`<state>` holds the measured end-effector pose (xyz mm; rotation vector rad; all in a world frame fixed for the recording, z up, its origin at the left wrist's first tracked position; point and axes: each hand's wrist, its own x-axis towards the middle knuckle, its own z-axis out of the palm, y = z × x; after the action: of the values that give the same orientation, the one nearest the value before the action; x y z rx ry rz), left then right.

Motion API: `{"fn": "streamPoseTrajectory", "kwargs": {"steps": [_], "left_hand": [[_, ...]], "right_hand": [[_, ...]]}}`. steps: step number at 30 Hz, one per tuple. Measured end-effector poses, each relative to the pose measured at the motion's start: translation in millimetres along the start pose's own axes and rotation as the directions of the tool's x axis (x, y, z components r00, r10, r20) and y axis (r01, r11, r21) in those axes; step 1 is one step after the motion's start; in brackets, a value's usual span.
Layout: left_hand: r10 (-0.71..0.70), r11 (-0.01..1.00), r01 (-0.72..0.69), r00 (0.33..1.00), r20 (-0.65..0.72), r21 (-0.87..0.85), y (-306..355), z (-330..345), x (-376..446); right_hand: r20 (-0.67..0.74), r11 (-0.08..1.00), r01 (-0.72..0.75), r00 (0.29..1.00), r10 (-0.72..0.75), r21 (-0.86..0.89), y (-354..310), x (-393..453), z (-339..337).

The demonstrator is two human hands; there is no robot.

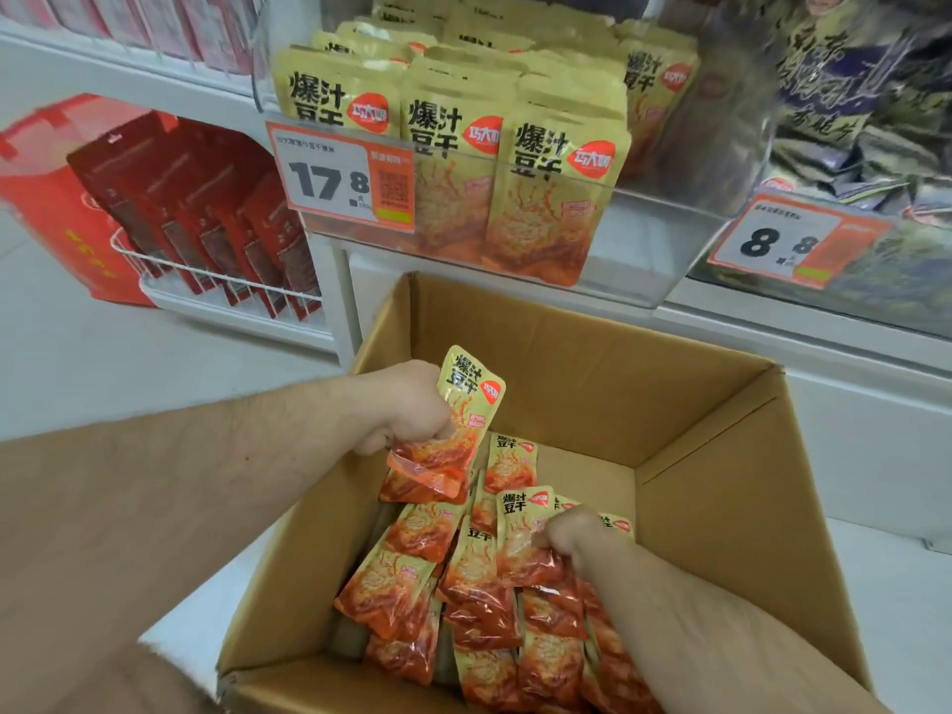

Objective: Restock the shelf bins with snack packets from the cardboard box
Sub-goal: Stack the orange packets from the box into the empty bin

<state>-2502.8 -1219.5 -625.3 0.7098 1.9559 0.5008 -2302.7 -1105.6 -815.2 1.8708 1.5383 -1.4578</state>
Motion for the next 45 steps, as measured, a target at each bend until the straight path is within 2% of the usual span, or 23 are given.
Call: {"fn": "streamPoseTrajectory", "kwargs": {"steps": [3, 5, 7, 10, 12, 15, 17, 19, 24, 25, 27, 30, 33, 34, 36, 39, 43, 45], "left_hand": [[0.048, 0.998, -0.05, 0.998, -0.038, -0.042, -0.3, -1.8, -4.2], [0.082, 0.996, -0.084, 0.996, -0.03, -0.041, 6.5, -3.7, -10.9], [0.115, 0.992, -0.114, 0.993, 0.006, -0.06, 13.4, -5.3, -17.1], [0.163, 0.982, -0.154, 0.983, 0.082, -0.106, 27.6, -5.6, -36.8], [0.212, 0.971, -0.19, 0.965, 0.154, -0.143, 35.4, -2.9, -45.8], [0.258, 0.939, -0.191, 0.941, 0.22, -0.287, 43.6, 3.9, -49.8], [0.29, 0.912, -0.216, 0.94, 0.178, -0.348, 48.8, 8.0, -54.3], [0.336, 0.899, -0.29, 0.937, 0.092, -0.329, 51.9, 11.6, -56.4], [0.446, 0.872, -0.446, 0.894, -0.045, -0.202, 61.8, 12.9, -67.8], [0.47, 0.863, -0.473, 0.881, -0.058, -0.178, 64.0, 11.3, -70.1], [0.53, 0.836, -0.535, 0.845, -0.072, -0.12, 67.8, 7.4, -75.3], [0.616, 0.787, -0.616, 0.783, -0.085, 0.033, 73.7, 2.9, -85.1], [0.669, 0.74, -0.652, 0.739, -0.079, 0.163, 79.1, 3.7, -92.0], [0.676, 0.734, -0.659, 0.733, -0.075, 0.164, 79.9, 3.9, -92.8], [0.688, 0.724, -0.675, 0.723, -0.068, 0.145, 82.2, 3.0, -93.2], [0.705, 0.708, -0.696, 0.707, -0.064, 0.118, 86.1, -0.9, -91.6], [0.739, 0.673, -0.737, 0.669, -0.075, 0.056, 93.0, -11.2, -89.2], [0.758, 0.647, -0.763, 0.639, -0.128, 0.02, 98.1, -17.9, -90.6]], "right_hand": [[0.055, 0.994, 0.073, 0.995, -0.078, 0.079, -8.8, -32.8, -35.5], [0.163, 0.945, 0.13, 0.969, -0.186, 0.301, -18.6, -58.1, -58.9], [0.243, 0.866, 0.198, 0.91, -0.336, 0.459, -30.2, -85.2, -75.5], [0.286, 0.816, 0.311, 0.826, -0.486, 0.488, -48.5, -128.8, -86.6], [0.262, 0.799, 0.382, 0.803, -0.536, 0.463, -58.6, -153.4, -86.8], [0.165, 0.779, 0.449, 0.811, -0.561, 0.438, -65.8, -177.7, -85.1], [0.075, 0.767, 0.484, 0.824, -0.561, 0.422, -69.0, -190.9, -85.9], [0.001, 0.753, 0.524, 0.82, -0.572, 0.398, -71.1, -202.5, -88.7], [-0.15, 0.732, 0.626, 0.778, -0.61, 0.269, -73.3, -234.0, -100.9], [-0.203, 0.726, 0.654, 0.756, -0.622, 0.211, -75.3, -241.0, -105.3], [-0.277, 0.687, 0.725, 0.67, -0.689, 0.046, -81.9, -255.5, -116.8], [-0.201, 0.565, 0.776, 0.528, -0.825, -0.278, -96.3, -281.8, -133.4], [-0.056, 0.386, 0.679, 0.455, -0.889, -0.624, -110.8, -302.3, -140.9], [-0.025, 0.343, 0.632, 0.455, -0.89, -0.695, -114.6, -307.1, -140.4], [-0.01, 0.322, 0.574, 0.48, -0.877, -0.752, -120.1, -313.5, -139.4], [-0.042, 0.377, 0.528, 0.54, -0.841, -0.761, -127.7, -320.7, -143.1], [-0.054, 0.437, 0.542, 0.583, -0.811, -0.718, -136.7, -331.5, -153.0], [-0.056, 0.459, 0.551, 0.597, -0.801, -0.697, -143.6, -340.2, -161.4]]}}
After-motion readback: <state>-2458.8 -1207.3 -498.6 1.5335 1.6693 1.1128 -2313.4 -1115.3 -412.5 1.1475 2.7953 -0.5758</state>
